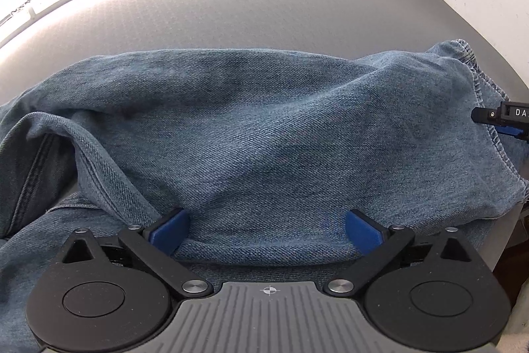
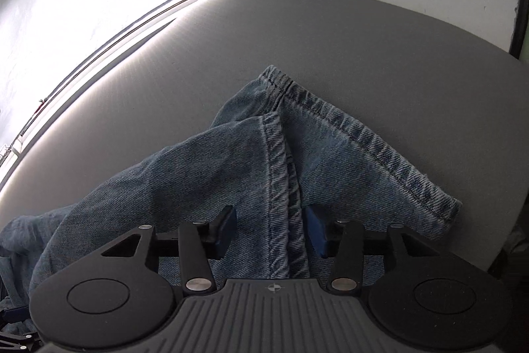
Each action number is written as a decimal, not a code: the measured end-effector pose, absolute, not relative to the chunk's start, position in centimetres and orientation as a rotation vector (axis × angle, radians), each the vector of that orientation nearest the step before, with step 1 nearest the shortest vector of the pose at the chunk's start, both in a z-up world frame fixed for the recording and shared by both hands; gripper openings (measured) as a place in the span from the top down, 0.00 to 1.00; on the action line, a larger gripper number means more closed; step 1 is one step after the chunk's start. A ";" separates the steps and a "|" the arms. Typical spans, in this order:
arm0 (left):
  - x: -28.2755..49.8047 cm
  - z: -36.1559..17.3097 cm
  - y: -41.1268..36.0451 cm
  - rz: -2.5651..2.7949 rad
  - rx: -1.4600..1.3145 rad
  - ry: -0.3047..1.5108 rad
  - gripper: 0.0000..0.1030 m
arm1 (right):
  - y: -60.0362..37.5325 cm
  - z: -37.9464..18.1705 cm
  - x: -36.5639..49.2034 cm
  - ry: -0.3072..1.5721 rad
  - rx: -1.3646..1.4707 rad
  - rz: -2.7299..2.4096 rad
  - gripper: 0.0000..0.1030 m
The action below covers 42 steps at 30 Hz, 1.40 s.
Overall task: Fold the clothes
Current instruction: 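Grasp the stacked cuffs with the right gripper and fold them toward the waistband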
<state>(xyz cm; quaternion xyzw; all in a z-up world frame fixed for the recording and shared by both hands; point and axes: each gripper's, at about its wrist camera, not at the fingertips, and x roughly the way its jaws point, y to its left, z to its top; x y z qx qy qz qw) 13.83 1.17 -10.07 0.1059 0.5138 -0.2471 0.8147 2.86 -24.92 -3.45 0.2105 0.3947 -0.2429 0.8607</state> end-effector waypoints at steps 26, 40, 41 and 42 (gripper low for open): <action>19.5 -4.3 6.8 -0.371 -0.154 1.016 0.09 | -19.5 6.1 10.7 0.586 -0.263 -0.484 0.93; 26.4 -1.9 15.7 -0.092 -0.273 0.932 0.07 | -25.4 14.8 19.6 0.359 -0.245 -0.491 0.92; 26.7 -2.8 15.6 -0.083 -0.260 0.954 0.07 | -25.9 14.2 20.4 0.378 -0.239 -0.480 0.92; 27.0 -3.7 15.4 -0.074 -0.240 0.979 0.07 | -26.3 13.2 20.9 0.402 -0.225 -0.463 0.92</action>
